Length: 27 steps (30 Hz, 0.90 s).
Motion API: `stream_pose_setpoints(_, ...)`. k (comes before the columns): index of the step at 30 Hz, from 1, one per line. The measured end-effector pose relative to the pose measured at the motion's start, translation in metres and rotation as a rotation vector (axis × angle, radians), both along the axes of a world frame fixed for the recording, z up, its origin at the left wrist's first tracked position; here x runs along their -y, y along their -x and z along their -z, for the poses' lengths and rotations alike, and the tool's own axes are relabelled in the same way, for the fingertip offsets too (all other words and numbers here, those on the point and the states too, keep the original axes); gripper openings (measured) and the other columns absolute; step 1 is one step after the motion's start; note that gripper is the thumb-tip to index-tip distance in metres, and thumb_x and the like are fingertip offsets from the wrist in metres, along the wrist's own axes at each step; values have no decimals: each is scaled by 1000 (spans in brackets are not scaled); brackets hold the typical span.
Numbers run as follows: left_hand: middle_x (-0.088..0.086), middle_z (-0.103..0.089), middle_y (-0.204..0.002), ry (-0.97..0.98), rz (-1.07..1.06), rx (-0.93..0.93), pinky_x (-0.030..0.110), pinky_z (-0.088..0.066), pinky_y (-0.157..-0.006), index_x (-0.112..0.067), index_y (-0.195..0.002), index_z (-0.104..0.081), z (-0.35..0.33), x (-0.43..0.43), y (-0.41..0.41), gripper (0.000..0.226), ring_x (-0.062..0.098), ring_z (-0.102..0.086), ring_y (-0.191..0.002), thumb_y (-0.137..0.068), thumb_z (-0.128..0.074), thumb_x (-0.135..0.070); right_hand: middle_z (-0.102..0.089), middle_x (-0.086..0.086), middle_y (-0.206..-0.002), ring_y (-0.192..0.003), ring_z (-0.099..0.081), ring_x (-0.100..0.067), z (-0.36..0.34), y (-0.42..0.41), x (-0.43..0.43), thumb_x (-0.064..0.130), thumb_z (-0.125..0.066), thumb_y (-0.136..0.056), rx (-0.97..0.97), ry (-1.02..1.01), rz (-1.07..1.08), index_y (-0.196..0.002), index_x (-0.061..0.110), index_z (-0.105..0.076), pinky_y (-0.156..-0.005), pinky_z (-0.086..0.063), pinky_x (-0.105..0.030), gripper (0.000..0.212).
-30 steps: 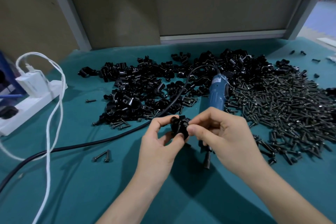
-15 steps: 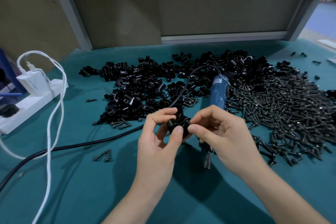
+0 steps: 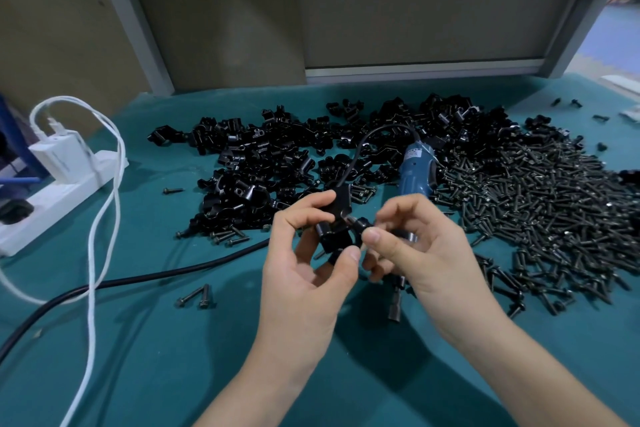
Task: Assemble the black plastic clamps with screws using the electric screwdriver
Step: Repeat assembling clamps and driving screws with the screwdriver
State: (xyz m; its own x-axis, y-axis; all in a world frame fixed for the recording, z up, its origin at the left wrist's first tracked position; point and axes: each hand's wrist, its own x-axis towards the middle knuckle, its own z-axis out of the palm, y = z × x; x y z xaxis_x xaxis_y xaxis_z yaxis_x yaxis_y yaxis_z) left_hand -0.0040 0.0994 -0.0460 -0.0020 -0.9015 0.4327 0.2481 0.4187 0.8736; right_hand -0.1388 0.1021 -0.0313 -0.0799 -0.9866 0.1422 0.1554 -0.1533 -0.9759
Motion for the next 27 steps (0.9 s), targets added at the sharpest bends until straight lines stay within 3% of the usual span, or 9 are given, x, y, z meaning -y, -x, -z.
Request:
stream_pose_setpoints(3, 4, -52, -128, 22, 52, -27, 11, -52, -75, -12, -98, -51, -1, -3, 2, 31, -1, -63, -103, -79, -58, 12, -67, -6, -75, -60, -65, -21, 0, 1, 1, 27, -77, -65, 100, -26, -71, -91, 15, -70, -57, -56, -28, 29)
stream_pose_setpoints(5, -1, -55, -128, 22, 59, -20, 14, -52, -80, -18, -100, -56, 0, -2, 0, 28, 4, -61, -110, -81, -65, 2, -69, -8, -77, -62, -67, -22, -2, 1, 1, 29, -77, -65, 143, -32, -102, -86, 17, -73, -58, -56, -27, 24)
stream_pose_setpoints(8, -10, -59, -130, 12, 63, 37, 31, -50, -93, -30, -108, -64, 2, 0, -5, 23, 17, -58, -120, -87, -58, -24, -69, -7, -78, -59, -67, -23, -3, 2, 1, 29, -76, -64, 167, -15, -74, -85, 18, -74, -55, -56, -28, 24)
stream_pose_setpoints(11, -8, -59, -134, -57, 20, 62, 47, -47, -100, -35, -116, -67, 4, 1, -7, 30, 23, -55, -125, -95, -50, -22, -69, -3, -74, -59, -66, -20, -6, 2, -1, 28, -75, -66, 82, 64, -6, -84, 21, -74, -54, -56, -27, 19)
stream_pose_setpoints(16, -18, -61, -128, -73, -72, 160, 48, -49, -100, -33, -111, -69, 7, 5, -6, 28, 12, -56, -124, -95, -48, -24, -71, 3, -75, -58, -66, -15, -9, -1, -6, 25, -73, -69, -129, 177, 60, -85, 26, -71, -58, -57, -26, 15)
stream_pose_setpoints(23, -11, -64, -120, -62, -66, 165, 47, -51, -97, -36, -108, -72, 9, 8, -10, 22, 17, -60, -118, -93, -57, -34, -71, 10, -82, -63, -67, -14, -9, -2, -10, 33, -74, -73, -340, 272, 137, -88, 31, -69, -60, -58, -27, 16)
stream_pose_setpoints(27, -13, -63, -114, 3, -91, 218, 36, -53, -93, -41, -104, -72, 7, 8, -11, 21, 15, -61, -113, -90, -57, -39, -70, 10, -80, -62, -67, -16, -9, -2, -10, 40, -72, -72, -354, 280, 143, -90, 33, -69, -60, -58, -27, 19)
